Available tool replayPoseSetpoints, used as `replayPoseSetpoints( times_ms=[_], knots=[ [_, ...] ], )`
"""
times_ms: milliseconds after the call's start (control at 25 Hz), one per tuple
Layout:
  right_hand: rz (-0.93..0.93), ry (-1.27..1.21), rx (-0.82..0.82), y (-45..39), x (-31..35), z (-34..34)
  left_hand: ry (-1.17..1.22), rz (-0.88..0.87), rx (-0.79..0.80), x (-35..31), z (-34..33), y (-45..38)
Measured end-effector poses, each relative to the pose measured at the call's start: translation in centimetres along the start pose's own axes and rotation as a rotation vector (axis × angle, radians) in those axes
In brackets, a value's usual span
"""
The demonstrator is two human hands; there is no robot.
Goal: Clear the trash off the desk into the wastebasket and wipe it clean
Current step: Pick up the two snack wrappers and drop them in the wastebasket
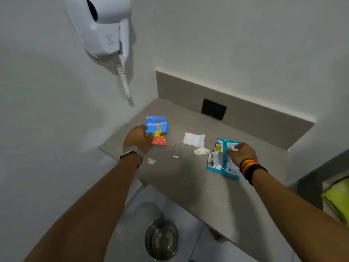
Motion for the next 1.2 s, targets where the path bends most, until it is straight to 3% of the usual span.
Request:
replayPoseSetpoints(
  times_ms=[160, 320, 440, 640, 840, 960, 1120, 1200],
  knots=[
    [-0.216, -0.027, 0.08, -3.3, -4.4, -3.0, 0.004, 0.192, 0.0, 4.8, -3.9, -4.7],
    [-0.296, -0.065, 0.064, -5.2, -5.7, -4.2, -0.014, 0.346, 0.044, 9.3, -7.4, -7.8],
    [-0.336, -0.146, 0.021, -6.4, -6.5, -5.5, -0.071, 0.361, 0.013, 10.6, -8.9, -8.0],
    [-0.413, -0.295, -0.017, -5.6, -7.4, -6.5, 0.189, 0.438, -0.034, 12.6, -8.7, -8.0],
    [-0.356, -0.663, -0.085, 0.4, -5.9, -5.4, 0.213, 0.407, -0.073, 13.9, -6.0, -5.7],
    [-0.361, -0.703, -0.074, 3.0, -5.8, -5.9, 0.269, 0.359, -0.133, 12.9, -5.4, -4.8],
    [-0.402, -0.717, -0.064, 2.7, -7.3, -6.6, 0.004, 0.078, -0.206, 10.4, -5.6, -7.5],
    [-0.407, -0.704, -0.078, 1.7, -8.2, -6.3, -0.098, -0.082, -0.127, 8.2, -7.5, -9.9]
  ],
)
Point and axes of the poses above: each hand's wrist, its own y-axis away from the middle knuckle, its own z-axis out of the back of the hand, x = y × z, the point moved 8 cm from there along -y, towards the middle knuckle, and after that the axes turned 13 degrees about y, right-handed, at the moved point
